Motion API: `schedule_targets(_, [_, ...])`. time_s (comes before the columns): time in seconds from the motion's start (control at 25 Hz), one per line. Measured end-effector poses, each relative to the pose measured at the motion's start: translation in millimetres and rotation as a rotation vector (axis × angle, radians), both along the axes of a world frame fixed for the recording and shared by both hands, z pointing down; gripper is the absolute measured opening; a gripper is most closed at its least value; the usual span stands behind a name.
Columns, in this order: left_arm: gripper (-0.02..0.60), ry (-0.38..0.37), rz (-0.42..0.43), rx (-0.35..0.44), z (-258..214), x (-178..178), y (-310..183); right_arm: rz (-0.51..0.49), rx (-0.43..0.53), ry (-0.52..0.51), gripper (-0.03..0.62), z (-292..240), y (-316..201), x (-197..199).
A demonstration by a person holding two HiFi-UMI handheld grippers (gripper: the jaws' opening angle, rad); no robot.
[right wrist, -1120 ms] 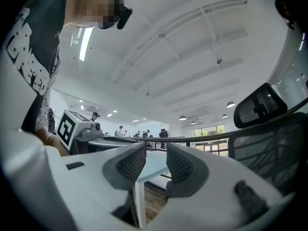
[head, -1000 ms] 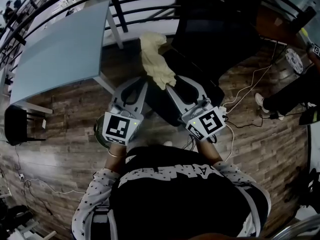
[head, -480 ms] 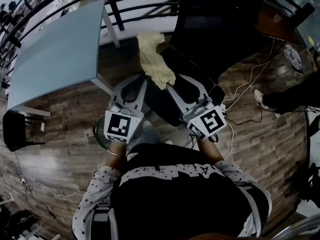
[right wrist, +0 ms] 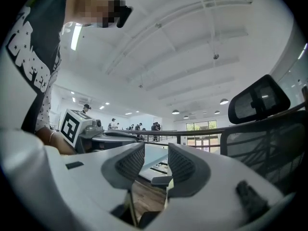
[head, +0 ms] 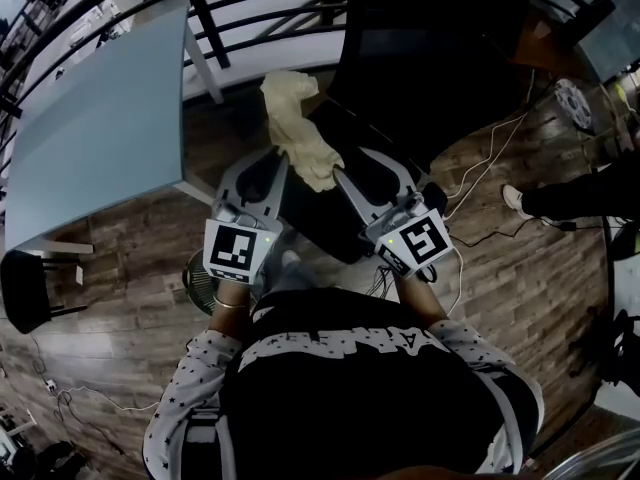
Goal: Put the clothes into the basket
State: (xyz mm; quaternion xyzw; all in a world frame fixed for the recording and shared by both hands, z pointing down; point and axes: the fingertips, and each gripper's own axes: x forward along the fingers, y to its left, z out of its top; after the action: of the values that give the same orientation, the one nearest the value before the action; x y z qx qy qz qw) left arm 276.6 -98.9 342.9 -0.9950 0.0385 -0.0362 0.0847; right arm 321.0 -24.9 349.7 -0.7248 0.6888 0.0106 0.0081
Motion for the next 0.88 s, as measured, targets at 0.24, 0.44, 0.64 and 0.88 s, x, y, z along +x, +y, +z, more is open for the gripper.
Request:
schedule_targets(0.24, [0.026, -0.014, -0.005, -0.018, 9.2, 10.4, -28.1, -0.006, -0.017, 0.014, 0.14, 5.3, -29.1, 11.1])
schedule_targets(0.44, [0.11, -0.017, -0.014, -0.033, 21.6, 14.7, -49.7, -0.028, -0.014, -0.009, 0.149, 12.4, -51.8, 14.0])
schedule_targets(0.64, [0.114, -0.009, -0.007, -0.019, 34.3, 21.8, -69.6, -0.024, -0.047, -0.005, 0.156, 26.9, -70.3, 21.4])
schedule_targets(0.88, [0.12, -0.037, 0.001, -0.039, 53.6, 30.9, -85.5, -0.024, -0.025, -0.022, 0.161, 33.3, -86.4, 28.8])
